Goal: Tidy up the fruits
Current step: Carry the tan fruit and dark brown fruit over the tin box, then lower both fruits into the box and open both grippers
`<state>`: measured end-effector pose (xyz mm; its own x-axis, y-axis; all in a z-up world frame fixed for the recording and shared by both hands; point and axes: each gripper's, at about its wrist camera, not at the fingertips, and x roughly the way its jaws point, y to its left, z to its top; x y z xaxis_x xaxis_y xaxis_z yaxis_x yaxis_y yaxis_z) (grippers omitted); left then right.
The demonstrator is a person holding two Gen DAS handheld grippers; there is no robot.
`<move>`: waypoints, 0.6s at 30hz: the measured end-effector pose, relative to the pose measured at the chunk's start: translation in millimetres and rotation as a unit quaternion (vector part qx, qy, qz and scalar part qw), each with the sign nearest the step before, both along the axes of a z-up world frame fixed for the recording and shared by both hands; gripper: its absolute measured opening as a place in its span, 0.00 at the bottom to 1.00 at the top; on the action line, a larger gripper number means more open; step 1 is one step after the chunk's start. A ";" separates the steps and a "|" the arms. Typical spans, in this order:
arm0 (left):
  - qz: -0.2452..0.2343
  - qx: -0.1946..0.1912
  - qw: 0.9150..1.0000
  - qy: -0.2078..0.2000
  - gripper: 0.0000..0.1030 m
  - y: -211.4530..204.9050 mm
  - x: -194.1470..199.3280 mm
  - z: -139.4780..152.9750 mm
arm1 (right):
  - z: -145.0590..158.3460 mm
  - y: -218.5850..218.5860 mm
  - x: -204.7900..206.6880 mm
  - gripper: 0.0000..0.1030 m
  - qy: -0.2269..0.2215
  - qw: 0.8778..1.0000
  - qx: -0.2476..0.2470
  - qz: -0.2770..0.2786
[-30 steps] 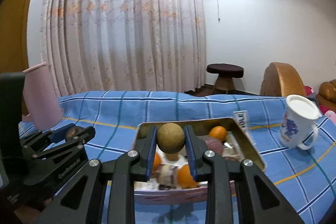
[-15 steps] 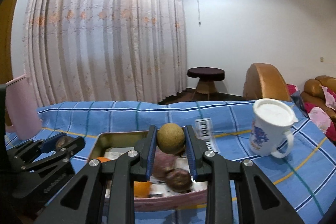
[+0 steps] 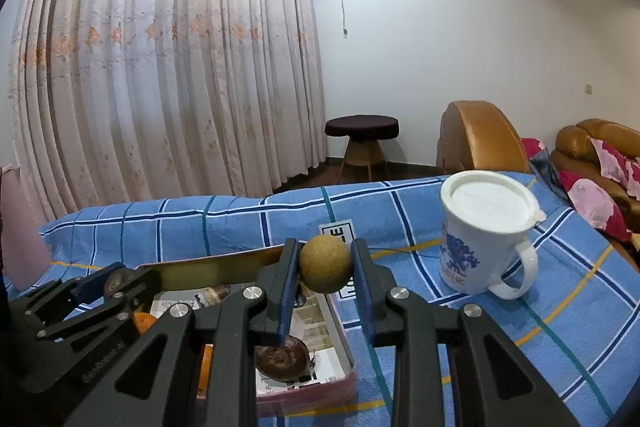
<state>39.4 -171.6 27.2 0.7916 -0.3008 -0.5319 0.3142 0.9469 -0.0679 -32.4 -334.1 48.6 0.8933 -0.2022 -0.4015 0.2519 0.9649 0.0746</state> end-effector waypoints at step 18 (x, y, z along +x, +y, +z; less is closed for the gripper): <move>0.008 -0.002 1.000 0.026 0.40 5.3 28.9 0.2 | -10.8 14.3 57.6 0.28 0.046 0.998 0.012 0.033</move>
